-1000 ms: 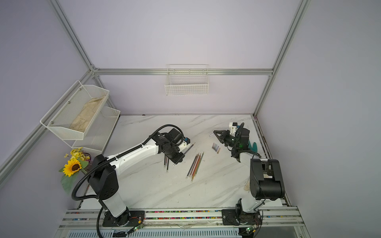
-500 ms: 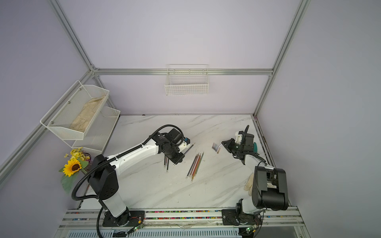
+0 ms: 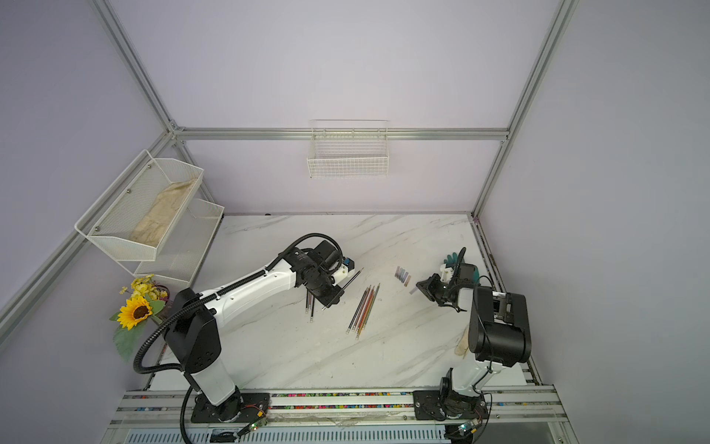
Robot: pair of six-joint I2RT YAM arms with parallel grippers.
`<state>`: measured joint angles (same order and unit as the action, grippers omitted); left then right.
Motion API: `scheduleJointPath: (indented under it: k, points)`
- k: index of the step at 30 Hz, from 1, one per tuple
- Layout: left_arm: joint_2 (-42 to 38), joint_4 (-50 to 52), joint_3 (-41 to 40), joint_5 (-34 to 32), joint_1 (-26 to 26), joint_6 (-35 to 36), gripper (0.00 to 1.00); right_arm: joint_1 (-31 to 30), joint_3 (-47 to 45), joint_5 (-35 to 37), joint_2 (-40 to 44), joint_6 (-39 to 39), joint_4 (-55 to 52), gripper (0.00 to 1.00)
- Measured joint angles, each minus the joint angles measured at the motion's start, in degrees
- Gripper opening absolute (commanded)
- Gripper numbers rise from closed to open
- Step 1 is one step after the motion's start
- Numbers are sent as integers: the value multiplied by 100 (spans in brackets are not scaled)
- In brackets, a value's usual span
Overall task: Remove the protective cover of the pencils
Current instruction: Place the protective sleeve at the center of the board.
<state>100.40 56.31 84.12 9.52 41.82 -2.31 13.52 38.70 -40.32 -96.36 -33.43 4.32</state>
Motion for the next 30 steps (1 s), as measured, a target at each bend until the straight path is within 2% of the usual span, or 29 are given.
scheduleJointPath:
  k: [9, 15, 19, 25, 30]
  points:
    - [92, 17, 0, -2, 37, 0, 0, 0, 92, -55, -210, -22, 55, 13]
    - [177, 24, 0, -11, 68, 0, 0, 0, 192, -120, -380, -116, 186, 33]
    - [188, 37, 0, -39, 70, 0, 0, 0, 227, -142, -378, -149, 271, 41]
    - [345, 37, 0, 2, 70, -4, 0, 0, 227, -153, -258, -210, 227, 41]
    - [490, 13, 0, 197, 70, -24, 0, 0, 50, -116, 560, -251, 199, 41]
